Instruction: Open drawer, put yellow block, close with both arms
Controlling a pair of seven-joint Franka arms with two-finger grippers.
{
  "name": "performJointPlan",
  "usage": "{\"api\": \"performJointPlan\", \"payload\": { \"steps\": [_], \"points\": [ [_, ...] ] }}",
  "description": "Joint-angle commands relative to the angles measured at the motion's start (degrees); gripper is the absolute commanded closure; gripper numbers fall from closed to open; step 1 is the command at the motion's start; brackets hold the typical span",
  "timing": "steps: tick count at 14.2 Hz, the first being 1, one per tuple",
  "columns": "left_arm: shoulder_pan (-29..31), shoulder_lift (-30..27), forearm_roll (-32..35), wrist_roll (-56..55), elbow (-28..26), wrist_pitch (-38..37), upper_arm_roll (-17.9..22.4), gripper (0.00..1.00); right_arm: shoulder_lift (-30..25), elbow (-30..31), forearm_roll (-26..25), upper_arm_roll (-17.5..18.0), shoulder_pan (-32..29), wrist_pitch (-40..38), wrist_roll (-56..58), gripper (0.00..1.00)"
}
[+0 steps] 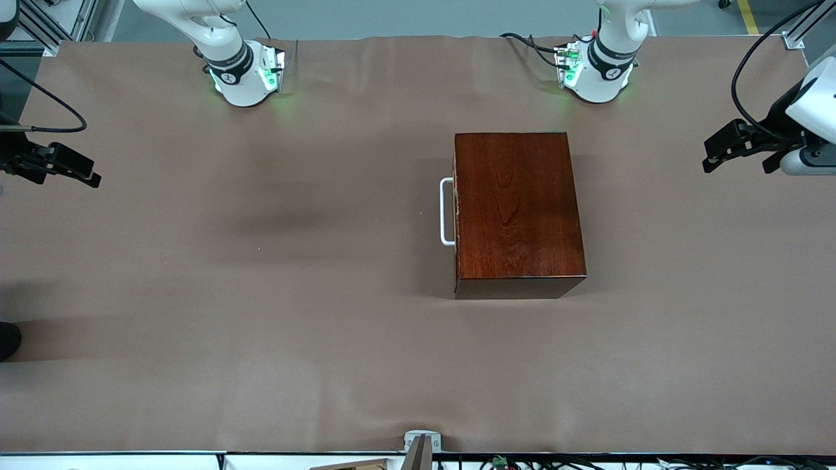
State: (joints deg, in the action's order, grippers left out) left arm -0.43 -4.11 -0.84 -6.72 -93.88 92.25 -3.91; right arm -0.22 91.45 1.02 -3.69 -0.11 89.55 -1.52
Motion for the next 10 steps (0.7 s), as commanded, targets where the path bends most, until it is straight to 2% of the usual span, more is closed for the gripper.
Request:
{"api": "performJointPlan", "payload": {
  "steps": [1,3,10],
  "points": [
    [-0.62,-1.43,-0.39,-1.20,-1.40,1.18,0.13,0.00,0.57,-1.10,-0.84,0.00,0.37,-0.43,0.02,0.00],
    [-0.62,-1.34,-0.39,6.07,-1.22,1.18,0.13,0.00,0.57,-1.10,-0.93,0.00,0.37,-0.43,0.02,0.00],
    [-0.18,-0.90,-0.39,6.55,-1.04,1.18,-0.04,0.00,0.66,-1.10,-0.93,0.00,0.37,-0.43,0.02,0.00]
  ]
}}
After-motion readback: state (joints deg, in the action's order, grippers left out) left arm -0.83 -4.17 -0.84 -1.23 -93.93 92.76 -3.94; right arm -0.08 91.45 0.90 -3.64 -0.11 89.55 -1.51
